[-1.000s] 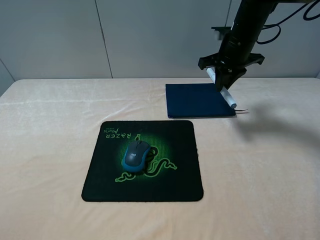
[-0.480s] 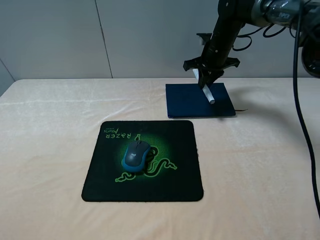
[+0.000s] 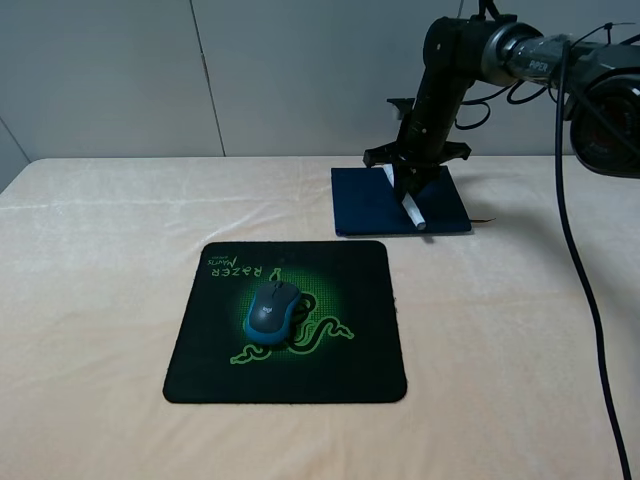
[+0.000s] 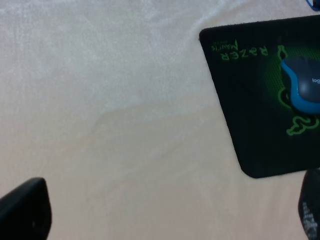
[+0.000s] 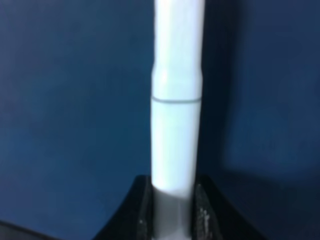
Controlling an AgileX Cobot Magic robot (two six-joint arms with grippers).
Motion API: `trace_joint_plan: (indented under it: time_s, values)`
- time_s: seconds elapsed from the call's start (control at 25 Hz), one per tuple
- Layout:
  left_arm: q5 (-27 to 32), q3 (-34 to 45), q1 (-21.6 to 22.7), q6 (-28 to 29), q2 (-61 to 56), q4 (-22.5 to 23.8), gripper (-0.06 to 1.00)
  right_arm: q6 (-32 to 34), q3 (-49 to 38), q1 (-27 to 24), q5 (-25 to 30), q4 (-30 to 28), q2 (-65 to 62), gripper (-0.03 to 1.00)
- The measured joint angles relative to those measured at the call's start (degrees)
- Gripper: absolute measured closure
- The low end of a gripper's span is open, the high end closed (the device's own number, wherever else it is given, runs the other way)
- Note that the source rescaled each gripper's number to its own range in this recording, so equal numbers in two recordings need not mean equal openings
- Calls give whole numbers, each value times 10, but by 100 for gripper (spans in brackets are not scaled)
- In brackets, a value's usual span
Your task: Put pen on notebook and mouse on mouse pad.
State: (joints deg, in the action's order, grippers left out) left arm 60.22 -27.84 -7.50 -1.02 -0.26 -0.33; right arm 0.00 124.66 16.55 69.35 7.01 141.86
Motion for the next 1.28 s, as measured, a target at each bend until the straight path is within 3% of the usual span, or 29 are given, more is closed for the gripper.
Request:
trace_joint_plan:
  time_s: [0.4, 0.48, 0.56, 0.6, 0.72, 1.28]
  values:
    - [0, 0, 0, 0, 0, 0, -5, 0, 0, 0, -5, -6, 0, 96]
    - [0, 0, 0, 0, 0, 0, -5, 0, 0, 0, -5, -6, 0, 79]
    - [0, 0, 0, 0, 0, 0, -5, 0, 0, 0, -5, -5, 0, 32]
    - [0, 0, 0, 0, 0, 0, -5, 0, 0, 0, -5, -4, 0, 18]
    - [0, 0, 0, 0, 0, 0, -5, 0, 0, 0, -5, -4, 0, 1]
    - [0, 0, 0, 0, 0, 0, -5, 0, 0, 0, -1, -4, -9, -3]
